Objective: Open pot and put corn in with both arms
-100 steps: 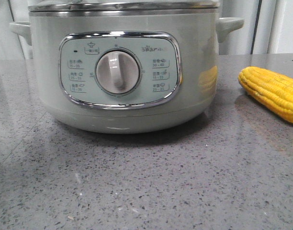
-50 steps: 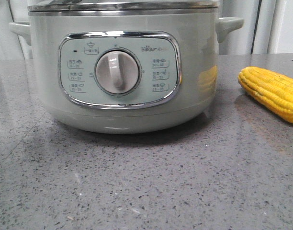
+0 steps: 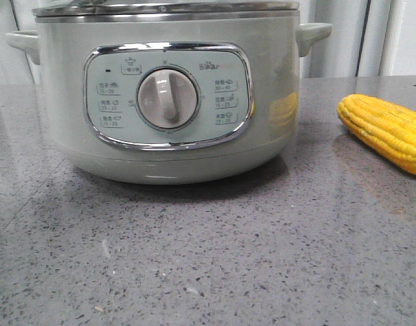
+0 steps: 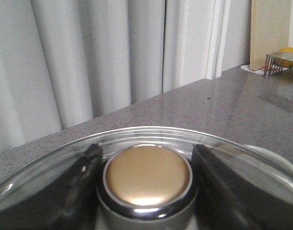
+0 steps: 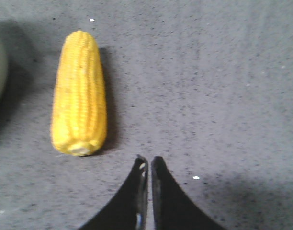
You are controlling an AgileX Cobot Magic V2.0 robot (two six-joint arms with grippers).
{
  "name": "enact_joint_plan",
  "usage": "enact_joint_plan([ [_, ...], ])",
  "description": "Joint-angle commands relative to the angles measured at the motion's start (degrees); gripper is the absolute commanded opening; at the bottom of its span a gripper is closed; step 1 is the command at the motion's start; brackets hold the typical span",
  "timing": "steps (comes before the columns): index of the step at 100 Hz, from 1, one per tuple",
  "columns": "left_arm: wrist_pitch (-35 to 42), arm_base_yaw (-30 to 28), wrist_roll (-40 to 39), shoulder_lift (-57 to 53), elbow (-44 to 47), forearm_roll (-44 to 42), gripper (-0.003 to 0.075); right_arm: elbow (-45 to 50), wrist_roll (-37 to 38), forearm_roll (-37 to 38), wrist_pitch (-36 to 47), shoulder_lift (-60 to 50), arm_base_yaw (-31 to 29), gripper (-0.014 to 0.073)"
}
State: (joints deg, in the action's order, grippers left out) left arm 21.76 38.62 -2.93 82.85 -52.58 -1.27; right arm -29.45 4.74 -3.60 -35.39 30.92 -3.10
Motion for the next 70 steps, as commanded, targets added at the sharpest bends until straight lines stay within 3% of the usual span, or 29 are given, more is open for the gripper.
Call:
enact_joint_plan([
  [1,4.26,-0.25,0.03,-1.50,-1.69,1.27,-0.0020,-5.82,-3.54,-4.56,0.54,3.02,0.09,0.0036],
  [15,3.82,-0.14,0.03,-2.33,-2.06,1.27,-0.0020,-12.38,-6.44,-7.51,-4.23,9.01,0.09,0.0235],
  [27,2.95,-0.14,0.03,-3.54,-3.67,0.26,-0.0020,-16.34,-6.44,-7.51,-6.85,14.89,0.09,0.0343],
  [70,-7.35,-0.14,0.03,-9.15,-15.15,-0.60,-0.0021,-25.73,-8.78,-10.60,-9.78,34.91,3.15,0.0359],
])
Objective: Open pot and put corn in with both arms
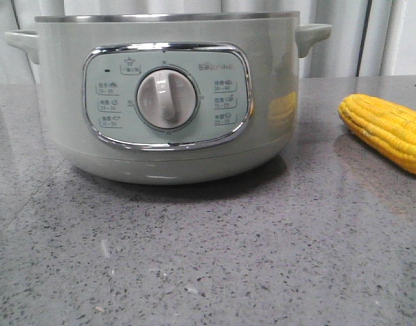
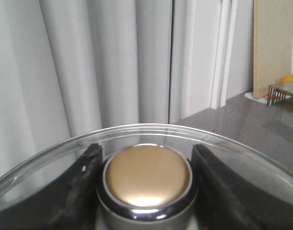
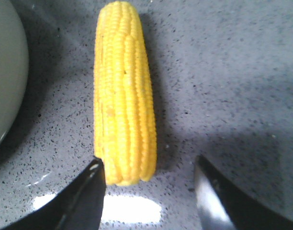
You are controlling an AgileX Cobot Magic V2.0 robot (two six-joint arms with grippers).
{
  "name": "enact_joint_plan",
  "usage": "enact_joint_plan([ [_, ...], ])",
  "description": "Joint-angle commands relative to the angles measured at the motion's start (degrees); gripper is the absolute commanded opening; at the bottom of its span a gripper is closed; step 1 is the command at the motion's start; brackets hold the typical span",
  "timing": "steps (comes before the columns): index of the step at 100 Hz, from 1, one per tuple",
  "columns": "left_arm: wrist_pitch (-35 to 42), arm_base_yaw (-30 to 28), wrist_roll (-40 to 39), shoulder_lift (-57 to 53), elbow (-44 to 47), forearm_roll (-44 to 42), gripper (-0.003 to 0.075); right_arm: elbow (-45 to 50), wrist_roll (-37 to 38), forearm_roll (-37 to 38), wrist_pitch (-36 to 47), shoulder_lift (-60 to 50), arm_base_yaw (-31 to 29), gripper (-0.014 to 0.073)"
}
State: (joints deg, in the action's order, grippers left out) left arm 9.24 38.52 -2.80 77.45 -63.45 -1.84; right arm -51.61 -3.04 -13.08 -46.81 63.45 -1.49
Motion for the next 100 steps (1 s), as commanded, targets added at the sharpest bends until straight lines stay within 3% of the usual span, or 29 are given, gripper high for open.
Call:
enact_joint_plan([
  [1,4.74,-0.05,-0.10,-4.00,-4.42,-0.03,-0.0021,-3.74,-1.00,-1.12,1.63,2.99,1.75,0.0359],
  [18,2.81,-0.05,-0.10,-8.83,-5.03,-0.03,-0.0021,-7.98,-1.00,-1.12,1.37,9.88,6.49,0.0359],
  [33,0.84,-0.05,-0.10,-15.03,-5.03,-2.05,-0.0021,-10.71,-1.00,-0.24,-0.32,16.24,7.00,0.0359],
  [61,-13.33,-0.05,-0.10,-27.61,-4.52,-6.93,-0.0021,-11.52,-0.32,2.95,-2.80,23.34,6.86,0.0318],
  [75,-16.48,-0.17,-0.10,-33.74,-1.31,-9.69,-0.0021,-11.52,-0.08,2.95,-2.69,24.17,6.86,0.0192],
  [90,-20.33,-1.73,-0.10,-38.94,3.31,-10.48,-0.0021,-11.52,-0.09,3.18,-3.42,23.92,6.86,-0.0074],
  [100,-20.79,-3.49,-0.10,-41.85,8.10,-10.48,-0.0021,-11.62,-0.09,3.18,-5.26,23.03,6.86,-0.0063],
])
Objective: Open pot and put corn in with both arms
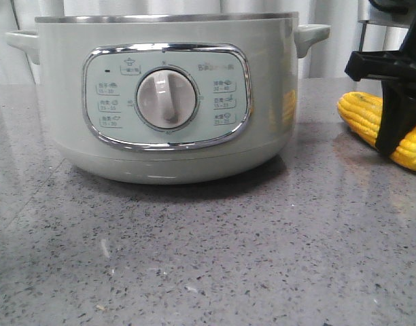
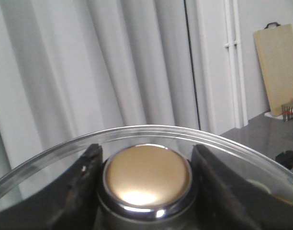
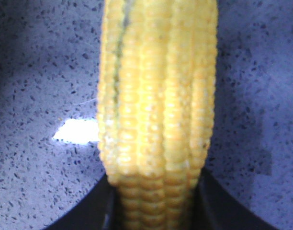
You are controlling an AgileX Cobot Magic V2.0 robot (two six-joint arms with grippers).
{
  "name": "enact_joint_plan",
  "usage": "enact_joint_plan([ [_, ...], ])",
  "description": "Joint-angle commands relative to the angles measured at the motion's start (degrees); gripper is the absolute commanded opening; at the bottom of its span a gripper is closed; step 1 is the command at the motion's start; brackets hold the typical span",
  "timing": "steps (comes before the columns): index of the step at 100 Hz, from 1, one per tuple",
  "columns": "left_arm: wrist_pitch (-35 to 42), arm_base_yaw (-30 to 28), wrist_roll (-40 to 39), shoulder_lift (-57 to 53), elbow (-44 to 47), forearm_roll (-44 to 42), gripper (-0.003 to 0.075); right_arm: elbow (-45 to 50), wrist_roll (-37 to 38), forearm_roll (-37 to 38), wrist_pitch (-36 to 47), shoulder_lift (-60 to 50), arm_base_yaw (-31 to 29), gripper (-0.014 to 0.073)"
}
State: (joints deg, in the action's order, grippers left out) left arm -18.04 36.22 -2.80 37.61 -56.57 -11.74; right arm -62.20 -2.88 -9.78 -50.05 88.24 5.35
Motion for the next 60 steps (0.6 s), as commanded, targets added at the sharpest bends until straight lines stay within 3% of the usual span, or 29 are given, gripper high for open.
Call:
enact_joint_plan([
  [1,6.49,-1.31,-0.10,-2.42,1.57,-0.58,-0.0021,-1.03,-0.25,-0.11,-2.33,-2.01,0.02,-0.0063],
  [24,7.50,-7.16,-0.10,-7.91,14.16,-0.58,-0.0021,-1.03,-0.25,0.47,-4.73,-10.68,0.02,-0.0063],
  [60,18.35,-16.35,-0.10,-10.95,30.48,0.75,-0.0021,-2.20,-0.25,1.54,-8.71,-28.88,0.02,-0.0063],
])
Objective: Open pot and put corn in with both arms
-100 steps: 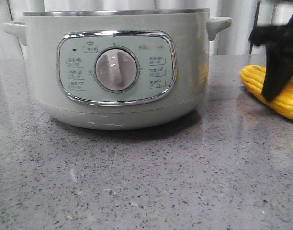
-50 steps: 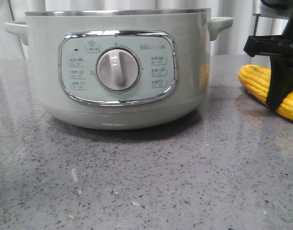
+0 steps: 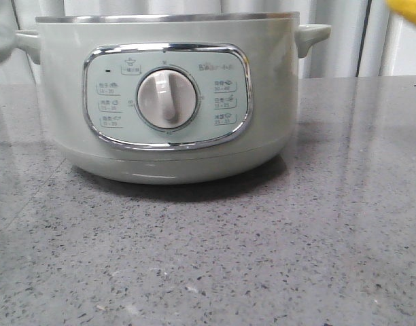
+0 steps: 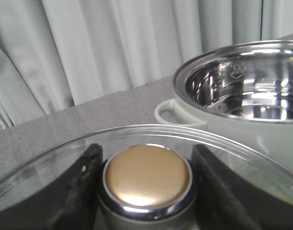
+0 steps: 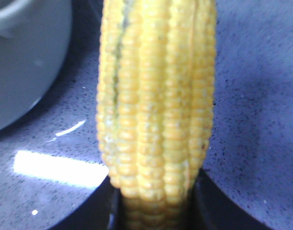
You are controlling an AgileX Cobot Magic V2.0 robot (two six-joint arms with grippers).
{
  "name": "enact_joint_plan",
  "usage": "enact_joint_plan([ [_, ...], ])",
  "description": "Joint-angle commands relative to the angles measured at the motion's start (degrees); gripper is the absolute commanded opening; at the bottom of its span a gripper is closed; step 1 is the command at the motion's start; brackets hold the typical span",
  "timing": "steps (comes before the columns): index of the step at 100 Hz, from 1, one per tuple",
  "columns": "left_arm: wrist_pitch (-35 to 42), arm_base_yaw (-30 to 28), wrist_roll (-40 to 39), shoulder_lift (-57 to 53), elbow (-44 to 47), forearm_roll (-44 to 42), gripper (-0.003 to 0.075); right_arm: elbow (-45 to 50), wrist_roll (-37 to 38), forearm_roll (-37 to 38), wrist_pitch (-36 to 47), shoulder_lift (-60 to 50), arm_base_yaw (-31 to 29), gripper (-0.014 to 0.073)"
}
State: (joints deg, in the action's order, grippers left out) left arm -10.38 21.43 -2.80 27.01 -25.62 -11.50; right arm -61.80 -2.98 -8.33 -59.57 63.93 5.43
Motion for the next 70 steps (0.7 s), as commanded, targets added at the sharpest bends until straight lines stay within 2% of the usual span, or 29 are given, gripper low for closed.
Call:
enact_joint_plan([
  [1,10.38,-1.92,-0.10,-0.36,-0.16,0.67,-0.0021,-2.82,-0.15,0.09,0.67,-4.82,-0.05,-0.0063],
  [22,12.16,-7.15,-0.10,-0.24,4.42,5.44,-0.0020,-7.21,-0.15,-1.27,-3.34,-8.34,0.05,-0.0063],
  [29,15.79,-7.82,-0.10,0.61,7.03,6.72,-0.0020,-8.68,-1.10,-3.11,-4.44,-8.22,0.32,-0.0063],
  [44,28.92,-7.96,-0.10,4.06,11.92,8.65,-0.0021,-10.82,-3.49,-8.04,-4.29,-6.88,2.57,-0.0063],
  [70,32.82,-8.00,-0.10,12.72,12.29,9.07,-0.0020,-14.69,-4.55,-8.81,-3.62,-2.58,9.16,-0.0063],
])
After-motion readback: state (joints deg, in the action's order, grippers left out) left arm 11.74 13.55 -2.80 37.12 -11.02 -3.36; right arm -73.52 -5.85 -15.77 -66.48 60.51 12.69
